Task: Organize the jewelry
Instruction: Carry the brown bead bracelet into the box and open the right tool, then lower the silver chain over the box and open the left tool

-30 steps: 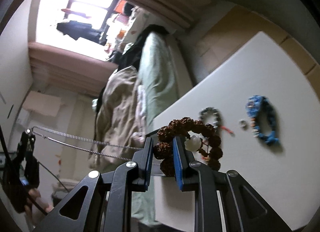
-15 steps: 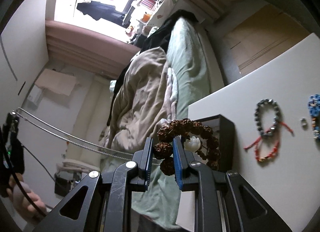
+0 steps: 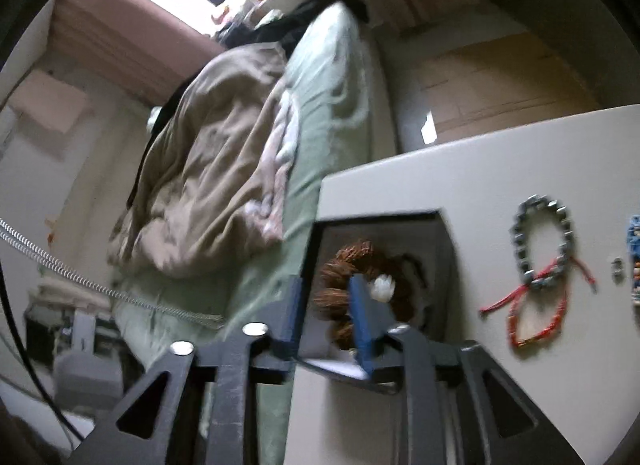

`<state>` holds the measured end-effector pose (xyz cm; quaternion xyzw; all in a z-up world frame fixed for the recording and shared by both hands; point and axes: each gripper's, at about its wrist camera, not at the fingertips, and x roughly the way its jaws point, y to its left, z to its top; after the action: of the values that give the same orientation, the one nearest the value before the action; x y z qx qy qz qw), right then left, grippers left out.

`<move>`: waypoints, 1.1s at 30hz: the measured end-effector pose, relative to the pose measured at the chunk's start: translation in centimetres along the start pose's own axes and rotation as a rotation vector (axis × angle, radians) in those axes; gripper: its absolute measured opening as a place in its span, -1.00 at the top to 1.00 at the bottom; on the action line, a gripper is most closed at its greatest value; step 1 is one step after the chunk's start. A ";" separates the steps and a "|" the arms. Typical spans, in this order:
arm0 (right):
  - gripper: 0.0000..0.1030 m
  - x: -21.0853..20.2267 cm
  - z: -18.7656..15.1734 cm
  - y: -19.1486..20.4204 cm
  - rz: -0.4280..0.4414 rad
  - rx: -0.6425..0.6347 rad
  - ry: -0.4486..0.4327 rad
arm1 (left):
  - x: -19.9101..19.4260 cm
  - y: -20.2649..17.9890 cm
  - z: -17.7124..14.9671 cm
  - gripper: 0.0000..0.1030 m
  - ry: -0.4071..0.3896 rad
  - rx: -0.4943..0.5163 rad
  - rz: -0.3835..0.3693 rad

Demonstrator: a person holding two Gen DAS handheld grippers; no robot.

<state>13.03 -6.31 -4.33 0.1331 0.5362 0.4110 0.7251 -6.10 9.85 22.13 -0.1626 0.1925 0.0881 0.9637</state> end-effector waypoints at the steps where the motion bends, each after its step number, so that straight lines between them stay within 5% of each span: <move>1: 0.16 -0.3 -0.1 0.0 0.001 -0.008 -0.009 | 0.1 0.0 0.0 0.73 0.000 -0.002 -0.006; 4: 0.01 -1.9 0.0 -0.7 -0.051 -0.008 -0.048 | 0.0 -0.5 0.0 0.73 -0.001 -0.001 -0.022; 18: 0.00 -11.7 -0.3 -7.3 -0.122 0.128 -0.199 | 3.3 -6.3 -0.8 0.73 0.042 0.049 -0.118; 33: 0.00 -15.3 -0.5 -11.3 -0.112 0.222 -0.247 | 9.1 -10.0 -3.0 0.73 0.126 0.072 -0.154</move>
<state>16.40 -24.76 -1.42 0.2317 0.4918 0.2887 0.7881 3.52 0.42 18.66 -0.1472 0.2427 -0.0037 0.9589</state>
